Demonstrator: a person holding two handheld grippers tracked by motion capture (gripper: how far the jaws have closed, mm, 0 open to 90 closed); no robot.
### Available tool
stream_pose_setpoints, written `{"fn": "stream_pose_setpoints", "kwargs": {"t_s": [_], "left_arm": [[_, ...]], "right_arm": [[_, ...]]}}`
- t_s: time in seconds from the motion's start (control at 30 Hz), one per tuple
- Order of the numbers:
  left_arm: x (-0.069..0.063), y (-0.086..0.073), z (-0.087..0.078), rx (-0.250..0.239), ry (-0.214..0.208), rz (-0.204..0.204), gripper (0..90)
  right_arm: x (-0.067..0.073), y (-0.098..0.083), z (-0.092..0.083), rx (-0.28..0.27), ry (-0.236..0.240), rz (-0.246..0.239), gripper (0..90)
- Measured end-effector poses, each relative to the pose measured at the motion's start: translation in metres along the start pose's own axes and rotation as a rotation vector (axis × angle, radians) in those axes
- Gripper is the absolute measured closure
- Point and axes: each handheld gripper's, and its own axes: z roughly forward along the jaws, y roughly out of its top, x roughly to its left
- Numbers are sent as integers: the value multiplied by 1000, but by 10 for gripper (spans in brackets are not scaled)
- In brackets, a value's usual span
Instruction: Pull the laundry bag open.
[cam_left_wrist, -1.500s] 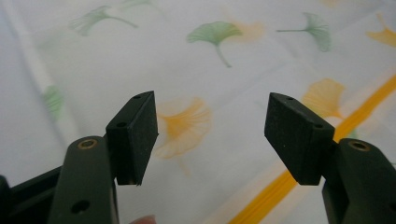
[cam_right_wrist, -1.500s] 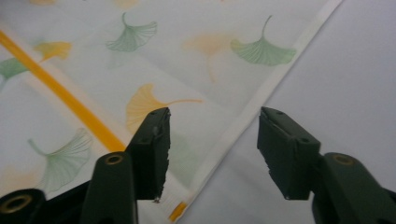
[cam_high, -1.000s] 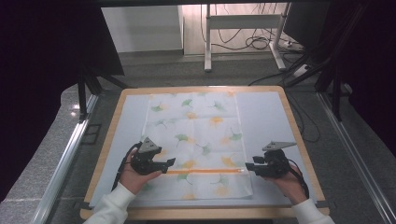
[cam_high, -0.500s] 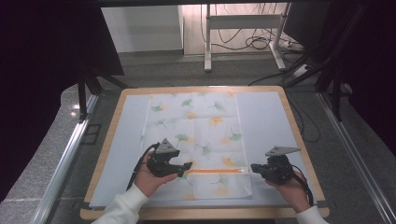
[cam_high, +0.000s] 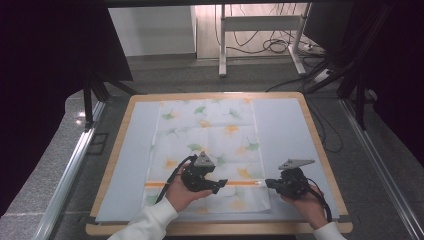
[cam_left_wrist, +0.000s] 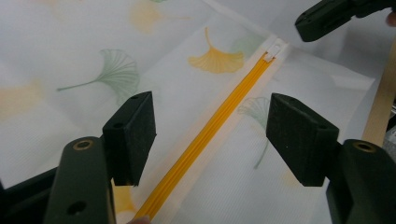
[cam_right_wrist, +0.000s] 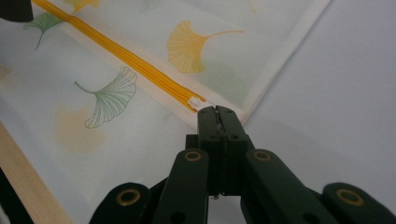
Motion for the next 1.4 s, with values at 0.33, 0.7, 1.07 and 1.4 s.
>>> {"fn": "stream_pose_setpoints", "kwargs": {"t_s": [0.33, 0.7, 1.07, 1.4], "left_arm": [[-13, 17, 28, 16, -22, -6, 353], [-15, 17, 42, 58, -11, 22, 345], [0, 2, 33, 73, 2, 9, 347], [0, 1, 34, 74, -2, 10, 336]], "right_arm": [[-8, 10, 18, 25, -19, 20, 895], [-10, 8, 16, 19, -9, 23, 895], [-3, 10, 21, 29, -18, 30, 895], [-6, 10, 25, 13, 52, 101, 895]]}}
